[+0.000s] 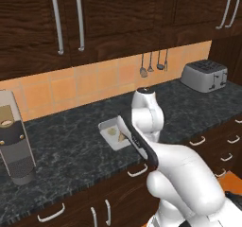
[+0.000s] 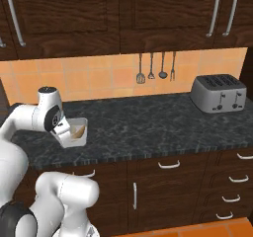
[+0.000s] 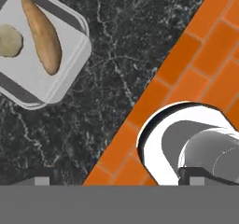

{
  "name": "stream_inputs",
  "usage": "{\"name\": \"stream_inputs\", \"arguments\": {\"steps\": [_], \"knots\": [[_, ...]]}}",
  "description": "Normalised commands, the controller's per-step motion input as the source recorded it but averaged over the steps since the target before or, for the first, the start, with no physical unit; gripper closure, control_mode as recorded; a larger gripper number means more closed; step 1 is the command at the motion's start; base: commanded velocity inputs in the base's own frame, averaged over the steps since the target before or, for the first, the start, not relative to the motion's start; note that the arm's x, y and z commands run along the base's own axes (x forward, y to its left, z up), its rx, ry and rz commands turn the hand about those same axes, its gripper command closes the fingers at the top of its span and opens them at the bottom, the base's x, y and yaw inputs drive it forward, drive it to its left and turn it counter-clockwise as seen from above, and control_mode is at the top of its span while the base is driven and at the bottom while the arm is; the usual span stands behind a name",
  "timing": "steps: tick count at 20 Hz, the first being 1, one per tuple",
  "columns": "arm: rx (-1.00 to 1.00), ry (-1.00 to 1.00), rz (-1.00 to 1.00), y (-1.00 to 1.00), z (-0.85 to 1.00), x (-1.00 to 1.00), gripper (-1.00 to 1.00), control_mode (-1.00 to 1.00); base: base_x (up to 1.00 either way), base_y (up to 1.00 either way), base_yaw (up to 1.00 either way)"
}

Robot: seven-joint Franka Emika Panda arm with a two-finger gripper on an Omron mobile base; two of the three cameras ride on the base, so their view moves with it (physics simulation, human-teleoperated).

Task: Take the meat container that has the steak and place it on the second highest rack of the freezer. Then take the vegetable container that has the sweet potato and garlic and place it on the highest rack of the freezer.

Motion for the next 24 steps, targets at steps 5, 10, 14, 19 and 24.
{"name": "stream_inputs", "arguments": {"steps": [5,10,14,19,24], "knots": [[0.0,0.1,-0.17,0.11,-0.4,0.77,-1.0,-1.0,0.0,0.0,0.0],[0.0,0.0,-0.08,0.13,-0.25,0.58,-1.0,-1.0,0.0,0.0,0.0],[0.0,0.0,-0.04,0.14,-0.42,0.28,-1.0,-1.0,0.0,0.0,0.0],[0.0,0.0,-0.04,0.03,-0.38,0.18,-1.0,-1.0,0.0,0.0,0.0],[0.0,0.0,-0.04,0.0,-0.4,0.04,-1.0,-1.0,0.0,0.0,0.0]]}}
